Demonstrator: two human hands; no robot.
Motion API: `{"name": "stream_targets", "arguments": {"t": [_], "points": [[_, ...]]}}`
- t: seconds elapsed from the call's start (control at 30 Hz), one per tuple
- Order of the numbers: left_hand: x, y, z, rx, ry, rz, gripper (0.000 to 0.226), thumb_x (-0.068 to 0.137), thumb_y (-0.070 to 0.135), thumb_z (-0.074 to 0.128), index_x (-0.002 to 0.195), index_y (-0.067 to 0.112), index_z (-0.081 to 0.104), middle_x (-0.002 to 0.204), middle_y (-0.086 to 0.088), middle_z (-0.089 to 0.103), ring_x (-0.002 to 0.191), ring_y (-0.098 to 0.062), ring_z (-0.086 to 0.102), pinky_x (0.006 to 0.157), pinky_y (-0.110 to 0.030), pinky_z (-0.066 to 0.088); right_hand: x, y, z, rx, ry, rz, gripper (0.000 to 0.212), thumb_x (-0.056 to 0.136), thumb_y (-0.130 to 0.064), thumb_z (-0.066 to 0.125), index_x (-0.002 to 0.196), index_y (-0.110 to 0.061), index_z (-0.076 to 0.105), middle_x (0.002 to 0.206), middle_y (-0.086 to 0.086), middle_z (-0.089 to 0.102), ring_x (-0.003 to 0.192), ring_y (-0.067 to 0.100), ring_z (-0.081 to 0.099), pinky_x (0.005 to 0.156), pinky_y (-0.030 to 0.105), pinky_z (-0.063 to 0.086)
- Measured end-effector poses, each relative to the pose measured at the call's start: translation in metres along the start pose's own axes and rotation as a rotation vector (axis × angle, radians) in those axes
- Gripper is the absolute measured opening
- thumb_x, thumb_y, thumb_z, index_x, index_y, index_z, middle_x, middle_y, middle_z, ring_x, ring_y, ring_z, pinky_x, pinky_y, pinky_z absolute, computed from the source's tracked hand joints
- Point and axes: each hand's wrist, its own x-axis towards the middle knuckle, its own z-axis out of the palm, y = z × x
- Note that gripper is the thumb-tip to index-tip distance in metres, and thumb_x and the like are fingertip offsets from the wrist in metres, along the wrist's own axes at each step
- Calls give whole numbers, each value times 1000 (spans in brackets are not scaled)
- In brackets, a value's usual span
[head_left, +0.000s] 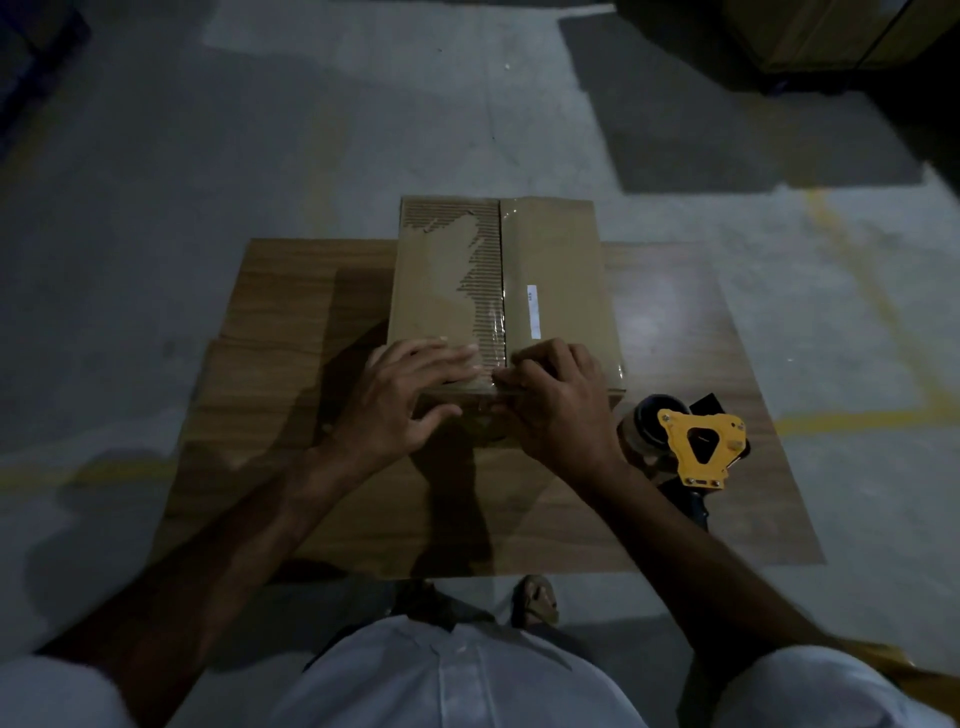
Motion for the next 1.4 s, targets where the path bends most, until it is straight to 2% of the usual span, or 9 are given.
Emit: {"name": "stream_targets", "arguments": {"t": [0.13, 0.3, 0.47, 0.57, 0.63, 0.83, 1.0, 1.2, 1.4], "points": [[-5, -10, -6, -58, 23, -61, 47, 84, 54, 76, 128, 36, 71, 149, 18, 55, 141, -14, 45, 111, -47, 34, 13, -8, -3, 96, -4, 32, 42, 81, -55, 76, 104, -20, 73, 111, 5, 58, 102, 23, 50, 81, 36, 45], [-4, -15, 5, -95, 94, -31, 37, 89, 30, 81, 125, 25, 75, 146, 8, 61, 138, -22, 49, 110, -56, 37, 10, -7, 14, 8, 82, -16, 41, 83, -53, 81, 103, -19, 75, 114, 5, 64, 101, 25, 54, 79, 35, 43], [-10, -28, -7, -178, -100, -1, 59, 90, 5, 75, 143, 27, 60, 164, 7, 39, 156, -19, 25, 129, -55, 11, 5, -16, 17, -40, 70, 39, 42, 80, -46, 85, 105, -17, 70, 114, 7, 62, 102, 28, 53, 80, 40, 45], [-14, -37, -15, -328, -95, -102, 63, 87, 8, 79, 143, 29, 60, 172, 5, 20, 158, -12, 18, 126, -40, 29, 16, -28, 12, 14, 4, 81, 51, 72, -49, 88, 106, -20, 64, 115, 7, 58, 102, 25, 51, 81, 43, 50], [-15, -40, -19, -412, -40, -182, 58, 85, 18, 81, 140, 28, 63, 172, 5, 14, 158, -15, 18, 117, -43, 43, 23, -39, 13, 70, -28, 66, 54, 75, -58, 83, 111, -22, 65, 118, 6, 57, 104, 22, 49, 82, 37, 47], [-21, -34, -13, -411, -1, -179, 67, 82, -1, 82, 138, 31, 62, 173, 2, 14, 159, -16, 18, 118, -23, 36, 13, -51, 27, -21, -50, 107, 49, 77, -35, 87, 120, -20, 68, 128, 10, 58, 112, 31, 51, 87, 46, 50], [-7, -54, -56, -247, -364, -123, 91, 83, -13, 72, 152, 38, 45, 170, 24, 10, 158, -3, 1, 126, -40, 15, 27, -61, 24, 78, -21, 136, 43, 78, -39, 81, 114, -22, 65, 122, 5, 53, 111, 22, 44, 88, 41, 49], [12, -67, -88, -158, -392, 36, 62, 89, -6, 71, 144, 19, 59, 162, 4, 39, 155, -13, 27, 127, -42, 28, 37, -80, 39, 86, 3, 76, 34, 89, -45, 78, 110, -20, 72, 119, 8, 59, 108, 26, 51, 85, 37, 46], [14, -79, -84, -142, -413, 110, 57, 88, 15, 79, 141, 26, 60, 163, 6, 38, 155, -13, 25, 125, -37, 26, 31, -80, 40, 74, -16, 69, 37, 83, -44, 75, 111, -22, 68, 119, 7, 56, 108, 26, 47, 86, 47, 49]]}}
